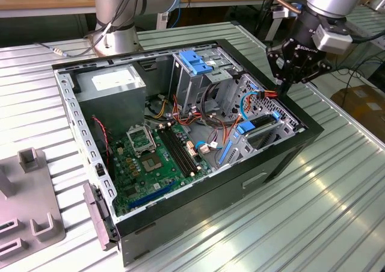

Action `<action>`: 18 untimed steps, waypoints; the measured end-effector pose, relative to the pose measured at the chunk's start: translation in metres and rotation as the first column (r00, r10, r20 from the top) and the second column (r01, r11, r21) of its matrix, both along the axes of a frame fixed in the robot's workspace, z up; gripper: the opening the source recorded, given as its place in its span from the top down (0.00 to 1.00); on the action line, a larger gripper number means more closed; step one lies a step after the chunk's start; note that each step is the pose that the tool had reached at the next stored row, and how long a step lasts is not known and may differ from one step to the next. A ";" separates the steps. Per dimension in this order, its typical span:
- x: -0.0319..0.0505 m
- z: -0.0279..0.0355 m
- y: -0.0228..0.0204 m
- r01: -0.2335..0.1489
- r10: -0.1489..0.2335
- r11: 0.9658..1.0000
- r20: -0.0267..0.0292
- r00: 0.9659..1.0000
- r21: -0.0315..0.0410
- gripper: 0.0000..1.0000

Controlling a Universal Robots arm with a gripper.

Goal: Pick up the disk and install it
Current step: 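Insert the first disk wire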

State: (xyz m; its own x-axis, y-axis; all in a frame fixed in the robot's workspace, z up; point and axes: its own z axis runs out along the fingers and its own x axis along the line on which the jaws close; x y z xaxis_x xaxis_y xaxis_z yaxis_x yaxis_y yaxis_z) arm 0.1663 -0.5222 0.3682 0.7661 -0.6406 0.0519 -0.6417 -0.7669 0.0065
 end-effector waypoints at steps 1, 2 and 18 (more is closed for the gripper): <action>0.0000 0.0000 0.0000 0.025 -0.025 1.000 0.000 1.000 0.000 0.83; 0.0000 0.0000 0.0000 0.049 -0.049 0.999 0.000 0.999 0.000 0.83; -0.0052 -0.0001 0.0000 0.156 -0.156 0.988 0.000 0.988 -0.002 0.83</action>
State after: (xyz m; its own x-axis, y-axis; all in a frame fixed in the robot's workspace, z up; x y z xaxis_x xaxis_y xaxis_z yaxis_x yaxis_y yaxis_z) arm 0.1611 -0.5222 0.3681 0.6568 -0.7522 0.0532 -0.7535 -0.6574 0.0078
